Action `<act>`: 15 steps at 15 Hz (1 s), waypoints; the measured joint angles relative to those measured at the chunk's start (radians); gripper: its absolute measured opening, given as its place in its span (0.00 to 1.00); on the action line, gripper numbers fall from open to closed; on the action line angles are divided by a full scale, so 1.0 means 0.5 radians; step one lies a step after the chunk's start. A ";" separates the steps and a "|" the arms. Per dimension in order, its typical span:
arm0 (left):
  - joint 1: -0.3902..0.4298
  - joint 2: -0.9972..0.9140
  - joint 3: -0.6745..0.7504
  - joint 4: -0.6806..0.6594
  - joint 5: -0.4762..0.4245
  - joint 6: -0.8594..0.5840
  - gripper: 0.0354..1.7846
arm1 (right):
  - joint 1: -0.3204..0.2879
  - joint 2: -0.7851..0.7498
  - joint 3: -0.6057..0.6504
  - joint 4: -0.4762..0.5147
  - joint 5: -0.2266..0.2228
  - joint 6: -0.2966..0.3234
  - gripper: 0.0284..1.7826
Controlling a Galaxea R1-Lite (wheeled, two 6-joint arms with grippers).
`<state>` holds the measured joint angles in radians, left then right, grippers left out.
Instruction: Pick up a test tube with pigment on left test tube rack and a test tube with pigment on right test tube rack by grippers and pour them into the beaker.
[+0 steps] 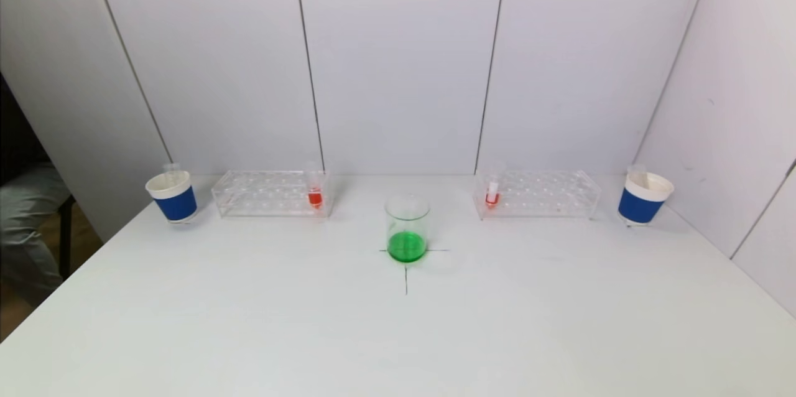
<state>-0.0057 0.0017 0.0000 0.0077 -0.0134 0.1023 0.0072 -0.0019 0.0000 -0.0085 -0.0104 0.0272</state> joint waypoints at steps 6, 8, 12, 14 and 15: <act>-0.001 0.000 0.000 0.000 -0.001 0.000 0.99 | 0.000 0.000 0.000 -0.001 -0.002 0.006 1.00; -0.001 0.000 0.000 0.000 -0.001 0.000 0.99 | 0.000 0.000 0.000 -0.001 -0.001 0.006 1.00; -0.001 0.000 0.000 0.000 0.000 0.000 0.99 | 0.000 0.000 0.000 -0.001 -0.001 0.007 1.00; 0.000 0.000 0.000 0.000 0.000 0.000 0.99 | 0.000 0.000 0.000 -0.001 -0.002 0.007 1.00; 0.000 0.000 0.000 0.000 -0.001 0.000 0.99 | 0.000 0.000 0.000 0.000 -0.003 0.007 1.00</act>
<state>-0.0057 0.0017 0.0000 0.0077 -0.0138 0.1023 0.0072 -0.0019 0.0000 -0.0085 -0.0119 0.0306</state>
